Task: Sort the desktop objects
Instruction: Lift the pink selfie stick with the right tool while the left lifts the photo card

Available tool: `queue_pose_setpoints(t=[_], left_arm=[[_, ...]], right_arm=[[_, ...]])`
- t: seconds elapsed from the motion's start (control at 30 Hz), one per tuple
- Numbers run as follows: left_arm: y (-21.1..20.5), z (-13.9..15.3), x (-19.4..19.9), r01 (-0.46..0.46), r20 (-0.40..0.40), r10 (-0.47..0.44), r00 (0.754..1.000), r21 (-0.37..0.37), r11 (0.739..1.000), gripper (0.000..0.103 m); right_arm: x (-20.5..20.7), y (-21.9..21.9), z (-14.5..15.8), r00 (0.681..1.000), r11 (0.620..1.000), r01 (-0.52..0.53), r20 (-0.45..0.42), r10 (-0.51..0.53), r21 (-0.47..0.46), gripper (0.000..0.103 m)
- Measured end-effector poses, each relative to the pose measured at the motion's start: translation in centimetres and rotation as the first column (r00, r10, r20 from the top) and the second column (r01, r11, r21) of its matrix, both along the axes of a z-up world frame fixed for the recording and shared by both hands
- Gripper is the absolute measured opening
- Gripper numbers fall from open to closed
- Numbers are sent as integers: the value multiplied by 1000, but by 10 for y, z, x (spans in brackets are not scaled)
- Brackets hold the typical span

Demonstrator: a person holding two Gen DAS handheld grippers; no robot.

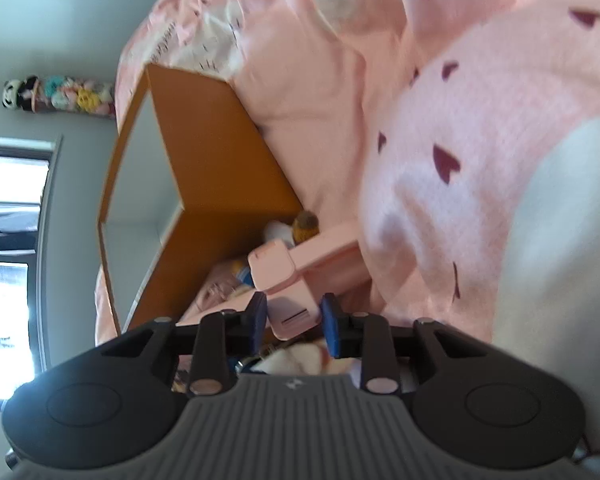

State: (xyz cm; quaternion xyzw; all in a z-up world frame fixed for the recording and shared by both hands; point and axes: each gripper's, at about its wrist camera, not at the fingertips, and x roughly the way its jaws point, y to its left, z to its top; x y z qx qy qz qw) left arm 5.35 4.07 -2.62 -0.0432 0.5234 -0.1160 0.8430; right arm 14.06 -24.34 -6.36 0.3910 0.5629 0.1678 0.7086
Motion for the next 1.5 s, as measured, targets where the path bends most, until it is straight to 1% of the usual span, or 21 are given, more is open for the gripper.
queue_pose_setpoints(t=[0.1,0.2,0.23,0.27,0.3,0.33,0.4,0.5,0.53,0.6,0.63,0.67,0.77,0.97,1.07,1.1,1.17,1.23,1.33,1.4,1.5], left_arm=[[0,0,0,0,1,0,1000,-1,1000,50],[1,0,1,-3,3,3,1000,-2,1000,50],[1,1,1,-4,5,4,1000,-3,1000,50],[1,1,1,-4,7,4,1000,-3,1000,50],[2,1,1,-7,6,7,1000,3,1000,50],[2,1,1,-8,9,8,1000,3,1000,50],[2,1,1,-9,8,9,1000,-3,1000,50],[2,2,0,-11,13,11,1000,0,1000,50],[2,2,0,-12,14,12,1000,-1,1000,50],[2,3,-1,-10,17,10,1000,-3,1000,50],[3,4,-1,-9,16,9,1000,-4,1000,50],[3,4,-1,-9,16,9,1000,-5,1000,50],[3,4,-1,-11,17,11,1000,-5,1000,50],[4,4,0,-13,20,13,1000,-9,1000,50],[3,2,1,-14,18,15,1000,-7,1000,50],[3,2,1,-13,18,13,1000,-3,1000,50],[1,2,1,-10,18,10,1000,6,1000,50],[1,1,1,-8,18,8,1000,11,1000,50],[1,2,0,-11,18,11,1000,14,1000,50],[2,2,0,-14,19,14,1000,12,1000,50],[3,3,1,-18,22,18,1000,5,1000,50]], right_arm=[[-1,-4,7,999,999,36,20,-36,0,31],[1,-2,14,999,999,32,37,-32,-10,29],[0,-1,19,999,1000,21,47,-20,-14,26],[-1,0,24,998,1000,12,60,-10,-21,16],[-2,1,31,996,999,1,88,3,-37,0],[0,3,38,992,999,-22,124,25,-26,0],[6,10,54,984,997,-75,157,79,-31,0],[11,18,65,978,990,-100,174,116,-100,0],[11,18,64,980,989,-100,159,117,-111,7],[10,16,56,990,989,-96,91,107,-112,19],[8,14,50,993,990,-96,55,102,-104,41],[5,12,44,995,991,-93,30,96,-95,46],[-3,7,28,996,992,-89,-34,86,-92,44],[-7,2,2,991,999,-27,-134,22,-30,42],[-6,-1,-13,984,999,18,-177,-11,38,38],[-6,-2,-17,983,997,35,-184,-22,67,34],[-7,-3,-20,982,994,46,-187,-26,101,34],[-10,-6,-19,983,991,67,-178,-45,117,30],[-13,-9,-12,989,987,96,-124,-79,131,17],[-12,-8,0,995,989,78,-66,-70,128,15],[-7,-3,18,999,995,39,5,-40,87,11]])
